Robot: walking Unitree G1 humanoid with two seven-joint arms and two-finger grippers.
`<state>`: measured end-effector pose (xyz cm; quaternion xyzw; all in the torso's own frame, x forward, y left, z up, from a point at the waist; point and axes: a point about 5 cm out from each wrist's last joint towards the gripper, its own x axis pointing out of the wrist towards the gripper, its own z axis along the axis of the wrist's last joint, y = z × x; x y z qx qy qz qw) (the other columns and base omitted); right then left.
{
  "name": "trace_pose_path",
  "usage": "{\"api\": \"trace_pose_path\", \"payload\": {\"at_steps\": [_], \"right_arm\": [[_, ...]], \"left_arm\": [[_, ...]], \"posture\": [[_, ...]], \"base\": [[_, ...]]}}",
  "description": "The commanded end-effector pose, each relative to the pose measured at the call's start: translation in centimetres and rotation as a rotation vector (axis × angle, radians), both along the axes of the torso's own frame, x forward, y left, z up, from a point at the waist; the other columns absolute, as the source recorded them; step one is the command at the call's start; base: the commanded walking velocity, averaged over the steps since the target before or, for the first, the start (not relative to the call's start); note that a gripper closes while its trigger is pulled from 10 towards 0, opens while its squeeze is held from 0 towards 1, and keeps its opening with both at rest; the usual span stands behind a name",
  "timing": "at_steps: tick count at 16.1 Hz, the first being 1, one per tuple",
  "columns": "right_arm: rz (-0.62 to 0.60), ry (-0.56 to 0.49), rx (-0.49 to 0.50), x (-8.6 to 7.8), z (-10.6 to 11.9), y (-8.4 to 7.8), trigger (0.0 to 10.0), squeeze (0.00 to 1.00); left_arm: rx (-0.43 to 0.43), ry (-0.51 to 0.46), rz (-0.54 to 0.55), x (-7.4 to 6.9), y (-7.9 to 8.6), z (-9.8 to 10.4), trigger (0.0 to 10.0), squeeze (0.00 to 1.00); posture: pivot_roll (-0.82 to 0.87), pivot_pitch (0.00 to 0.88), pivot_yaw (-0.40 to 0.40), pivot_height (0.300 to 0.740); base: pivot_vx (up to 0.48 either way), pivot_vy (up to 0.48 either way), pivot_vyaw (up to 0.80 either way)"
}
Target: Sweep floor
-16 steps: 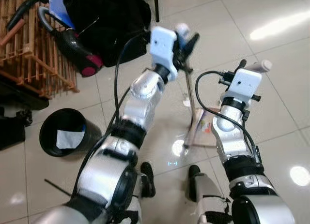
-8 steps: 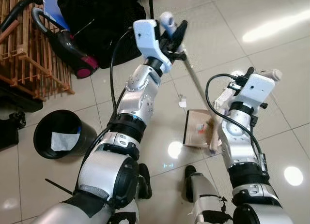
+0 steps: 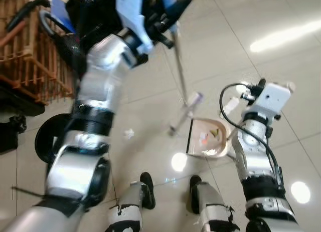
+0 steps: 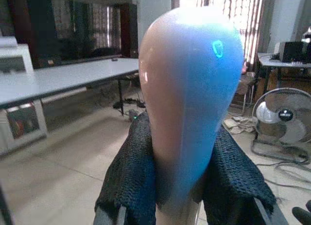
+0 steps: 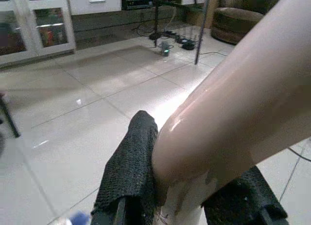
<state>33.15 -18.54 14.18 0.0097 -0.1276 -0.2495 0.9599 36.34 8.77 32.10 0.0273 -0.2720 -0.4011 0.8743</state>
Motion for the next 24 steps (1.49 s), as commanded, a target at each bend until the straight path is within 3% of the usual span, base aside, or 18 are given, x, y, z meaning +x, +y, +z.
{"api": "trace_pose_path", "payload": {"at_steps": [1,5,7,8,9,11,17,20,24], "right_arm": [[0.021,0.084,0.042,-0.6,-2.0,0.5,10.0,0.00],[0.002,0.068,0.113,-1.5,-1.1,-0.6,10.0,0.00],[0.012,0.070,0.119,-1.8,-0.5,-0.9,10.0,0.00],[0.030,0.063,0.118,-2.4,0.6,-1.3,10.0,0.00],[0.040,0.056,0.106,-2.6,1.3,-1.4,10.0,0.00],[0.084,0.024,0.076,-3.7,4.5,-1.8,10.0,0.00],[0.128,0.047,0.097,-4.5,6.5,-1.6,10.0,0.00],[0.143,0.059,0.128,-4.9,8.7,-1.8,10.0,0.00],[0.193,0.049,0.103,-5.3,10.3,-1.1,10.0,0.00]], "left_arm": [[0.030,-0.030,-0.019,-0.7,0.2,0.2,10.0,0.00],[0.133,0.004,0.140,-1.6,2.9,-1.6,10.0,0.00],[0.134,0.034,0.203,-1.8,3.1,-2.9,10.0,0.00],[0.121,0.082,0.258,-2.5,2.8,-4.9,10.0,0.00],[0.111,0.100,0.266,-2.9,2.7,-5.6,10.0,0.00],[0.075,0.173,0.308,-4.5,2.7,-7.7,10.0,0.00],[0.110,0.208,0.392,-6.1,3.1,-9.5,10.0,0.00],[0.186,0.331,0.466,-7.8,4.8,-12.6,10.0,0.00],[0.178,0.418,0.490,-8.7,5.0,-14.7,10.0,0.00]], "posture": [[0.04,0.211,0.057,0.740],[0.04,0.183,0.086,0.740],[0.02,0.175,0.093,0.740],[-0.01,0.166,0.094,0.740],[-0.01,0.166,0.094,0.740],[-0.03,0.166,0.079,0.740],[-0.03,0.157,0.068,0.740],[-0.03,0.142,0.072,0.740],[-0.04,0.147,0.053,0.740]], "base": [[0.000,0.000,0.00],[0.000,0.000,0.00],[0.000,0.000,0.00],[0.000,0.000,0.00],[0.000,0.000,0.00],[0.000,0.000,0.00],[0.000,0.000,0.00],[0.000,0.000,0.00],[0.000,0.000,0.00]]}}
